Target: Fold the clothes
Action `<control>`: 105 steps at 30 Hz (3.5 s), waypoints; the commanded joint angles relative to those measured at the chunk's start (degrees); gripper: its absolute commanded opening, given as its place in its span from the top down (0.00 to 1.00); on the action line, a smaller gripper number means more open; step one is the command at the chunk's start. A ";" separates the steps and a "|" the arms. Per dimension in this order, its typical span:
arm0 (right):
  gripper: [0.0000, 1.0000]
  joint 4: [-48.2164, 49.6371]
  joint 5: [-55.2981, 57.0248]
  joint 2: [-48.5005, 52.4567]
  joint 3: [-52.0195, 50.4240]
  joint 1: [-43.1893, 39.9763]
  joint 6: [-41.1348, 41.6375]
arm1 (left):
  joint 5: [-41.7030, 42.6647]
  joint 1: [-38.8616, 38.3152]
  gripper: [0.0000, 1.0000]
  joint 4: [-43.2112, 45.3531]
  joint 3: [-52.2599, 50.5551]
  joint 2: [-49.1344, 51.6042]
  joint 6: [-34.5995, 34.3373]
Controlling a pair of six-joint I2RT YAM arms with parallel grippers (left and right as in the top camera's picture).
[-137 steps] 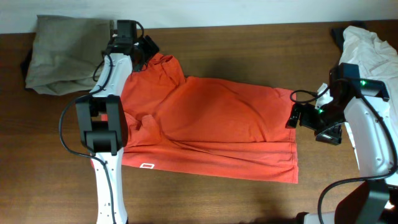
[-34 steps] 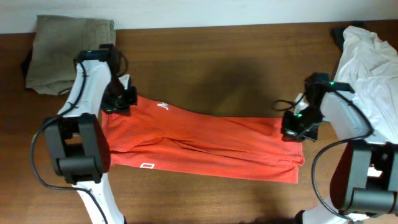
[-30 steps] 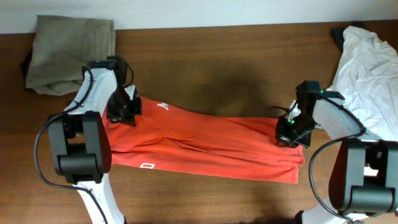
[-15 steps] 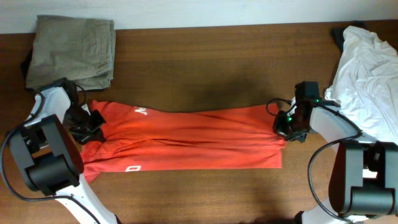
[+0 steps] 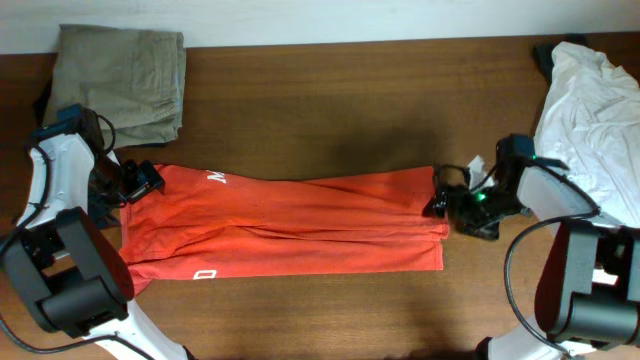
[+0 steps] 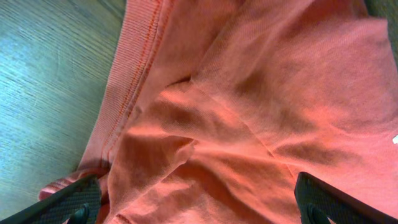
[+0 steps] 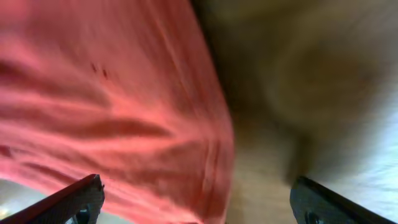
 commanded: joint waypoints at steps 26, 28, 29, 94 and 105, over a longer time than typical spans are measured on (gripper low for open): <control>0.96 -23.93 12.63 -0.33 23.63 2.08 7.65 | -0.39 0.15 0.01 0.24 0.50 -0.76 -0.17; 0.96 -22.58 12.72 -0.31 23.54 12.09 9.88 | -0.39 0.15 0.01 0.26 0.50 -0.76 -0.17; 0.96 -22.40 12.70 -0.26 23.54 15.08 10.19 | -0.39 0.15 0.01 0.28 0.50 -0.76 -0.17; 0.38 -20.31 11.87 9.11 38.16 34.21 7.85 | -0.39 0.15 0.01 0.26 0.50 -0.76 -0.17; 0.47 -16.41 14.80 15.78 31.08 39.01 8.72 | -0.39 0.15 0.01 0.66 0.50 -0.76 -0.17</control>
